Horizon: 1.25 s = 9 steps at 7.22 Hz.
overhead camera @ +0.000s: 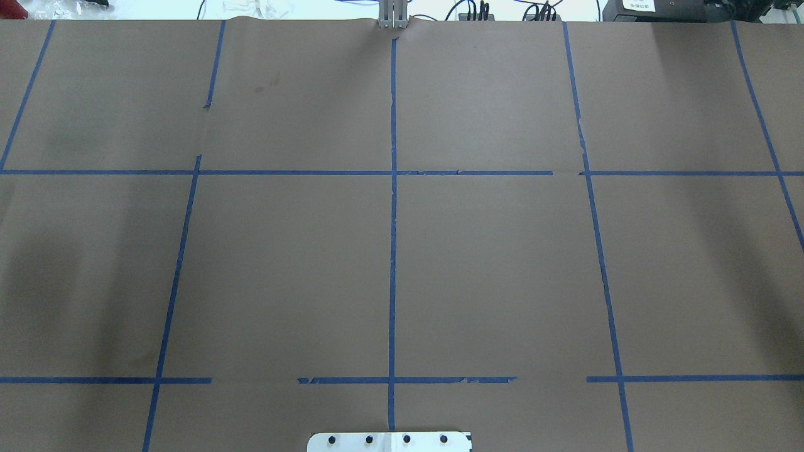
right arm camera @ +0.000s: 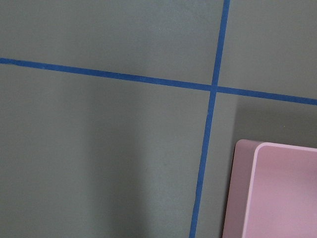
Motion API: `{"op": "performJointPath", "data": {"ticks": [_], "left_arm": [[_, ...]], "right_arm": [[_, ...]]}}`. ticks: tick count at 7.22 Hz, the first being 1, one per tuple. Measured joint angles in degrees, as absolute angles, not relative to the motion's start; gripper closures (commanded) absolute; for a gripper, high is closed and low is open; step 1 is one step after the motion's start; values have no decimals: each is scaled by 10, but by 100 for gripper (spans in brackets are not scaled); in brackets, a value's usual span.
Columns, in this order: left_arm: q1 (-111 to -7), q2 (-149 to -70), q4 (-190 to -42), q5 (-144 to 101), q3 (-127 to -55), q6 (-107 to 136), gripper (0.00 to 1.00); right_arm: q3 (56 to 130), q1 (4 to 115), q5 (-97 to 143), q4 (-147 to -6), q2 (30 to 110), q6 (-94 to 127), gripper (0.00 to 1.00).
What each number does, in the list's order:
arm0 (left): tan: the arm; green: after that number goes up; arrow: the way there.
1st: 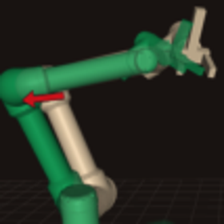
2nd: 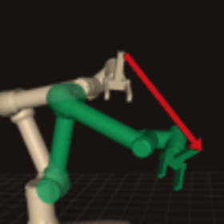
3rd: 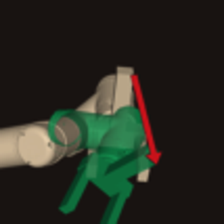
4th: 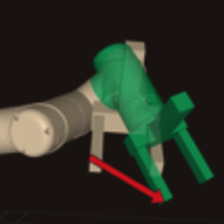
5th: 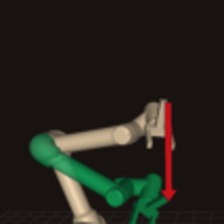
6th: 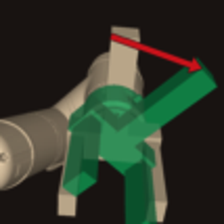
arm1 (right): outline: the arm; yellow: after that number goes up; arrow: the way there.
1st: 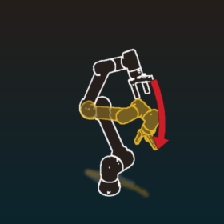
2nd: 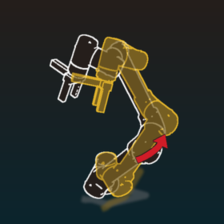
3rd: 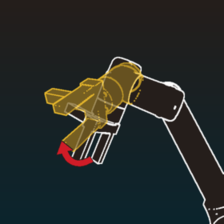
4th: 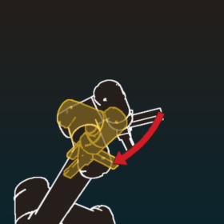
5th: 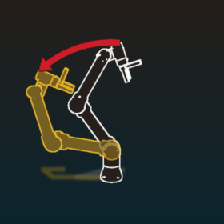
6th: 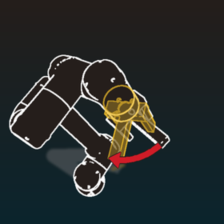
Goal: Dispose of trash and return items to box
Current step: 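Lower the pale green bowl into the clear bin beside the yellow cup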
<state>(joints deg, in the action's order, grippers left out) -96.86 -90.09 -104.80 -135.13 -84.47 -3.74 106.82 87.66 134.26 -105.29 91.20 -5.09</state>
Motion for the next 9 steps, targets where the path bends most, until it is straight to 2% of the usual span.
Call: {"op": "performJointPath", "data": {"ticks": [4, 5, 6, 7, 8, 9], "left_arm": [[-1044, -896, -1050, -1315, -715, -145, 100], [-1047, -894, -1050, -1302, -699, -147, 94], [-1049, -888, -1051, -1293, -692, -148, 79], [-1051, -881, -1052, -1283, -688, -148, 36], [-1052, -877, -1053, -1277, -686, -147, 0], [-1054, -875, -1054, -1275, -686, -147, 0]], "right_arm": [[1060, 876, 1340, -1041, 912, -41, 0], [1057, 876, 1338, -1032, 912, -34, 0], [1056, 876, 1336, -1026, 913, -30, 0], [1056, 876, 1335, -1021, 913, -29, 0], [1055, 876, 1334, -1019, 913, -28, 0], [1055, 876, 1334, -1018, 912, -28, 0]]}}
